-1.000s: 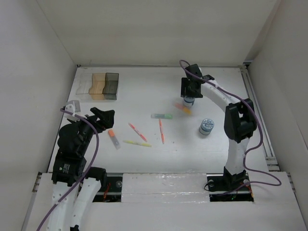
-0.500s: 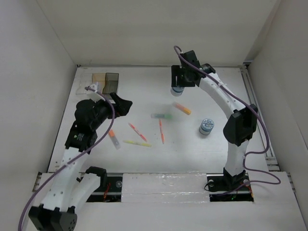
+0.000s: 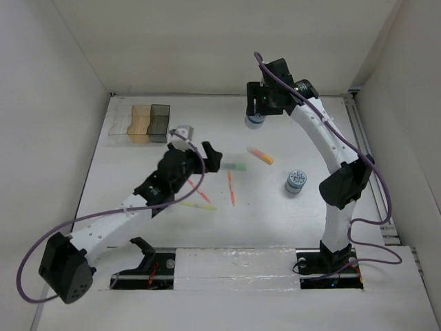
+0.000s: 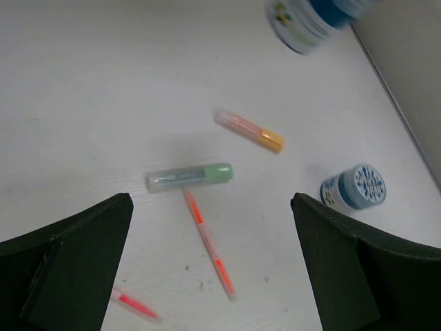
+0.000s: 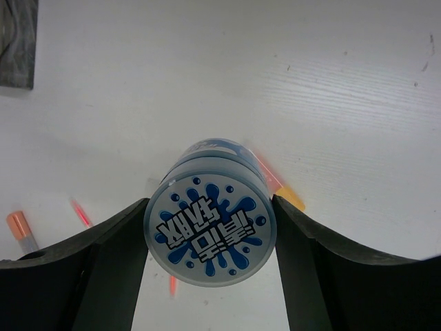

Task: Sort the stationery into containers
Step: Place the stationery in the storage box.

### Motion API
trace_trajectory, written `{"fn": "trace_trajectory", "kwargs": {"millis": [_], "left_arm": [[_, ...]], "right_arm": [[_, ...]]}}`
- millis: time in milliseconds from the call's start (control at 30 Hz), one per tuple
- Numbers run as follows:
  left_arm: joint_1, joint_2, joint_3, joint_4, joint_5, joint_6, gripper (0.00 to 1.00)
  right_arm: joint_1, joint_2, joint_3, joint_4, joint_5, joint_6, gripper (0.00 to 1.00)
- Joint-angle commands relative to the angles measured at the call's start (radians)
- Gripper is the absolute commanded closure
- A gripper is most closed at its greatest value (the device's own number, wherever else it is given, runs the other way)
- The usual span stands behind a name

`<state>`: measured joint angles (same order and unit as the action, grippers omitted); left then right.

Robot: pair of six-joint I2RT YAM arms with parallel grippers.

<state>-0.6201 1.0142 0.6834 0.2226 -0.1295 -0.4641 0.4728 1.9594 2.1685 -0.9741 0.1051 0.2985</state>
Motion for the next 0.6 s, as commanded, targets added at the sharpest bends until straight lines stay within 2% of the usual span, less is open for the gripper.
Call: {"fn": "trace_trajectory", "kwargs": {"millis": [0, 100, 200, 267, 367, 467, 567], "left_arm": [[-0.265, 0.015, 0.030, 0.169, -0.415, 0.215, 0.00], [-0.357, 0.052, 0.012, 0.227, -0.467, 0.344, 0.00], [-0.366, 0.089, -0.017, 0.279, -0.450, 0.358, 0.00], [-0.426, 0.089, -0.041, 0.362, -0.464, 0.416, 0.00], [-0.512, 0.142, -0.064, 0.463, -0.545, 0.517, 0.00], [-0.532, 0.214, -0.044, 0.463, -0.567, 0.530, 0.00], [-0.552, 0.224, -0.065, 0.509, -0.587, 0.553, 0.00]], "right_arm": [[0.009, -0.028, 0.017, 0.011, -0.025, -0.006, 1.00], [0.029, -0.079, -0.027, 0.002, -0.025, -0.006, 1.00], [0.056, -0.135, -0.087, 0.002, -0.025, -0.006, 1.00], [0.088, -0.163, -0.125, 0.024, -0.025, -0.006, 1.00], [0.118, -0.212, -0.199, 0.038, -0.037, 0.004, 1.00], [0.153, -0.257, -0.248, 0.061, -0.080, 0.016, 1.00], [0.174, -0.293, -0.282, 0.098, -0.120, 0.027, 1.00]]}}
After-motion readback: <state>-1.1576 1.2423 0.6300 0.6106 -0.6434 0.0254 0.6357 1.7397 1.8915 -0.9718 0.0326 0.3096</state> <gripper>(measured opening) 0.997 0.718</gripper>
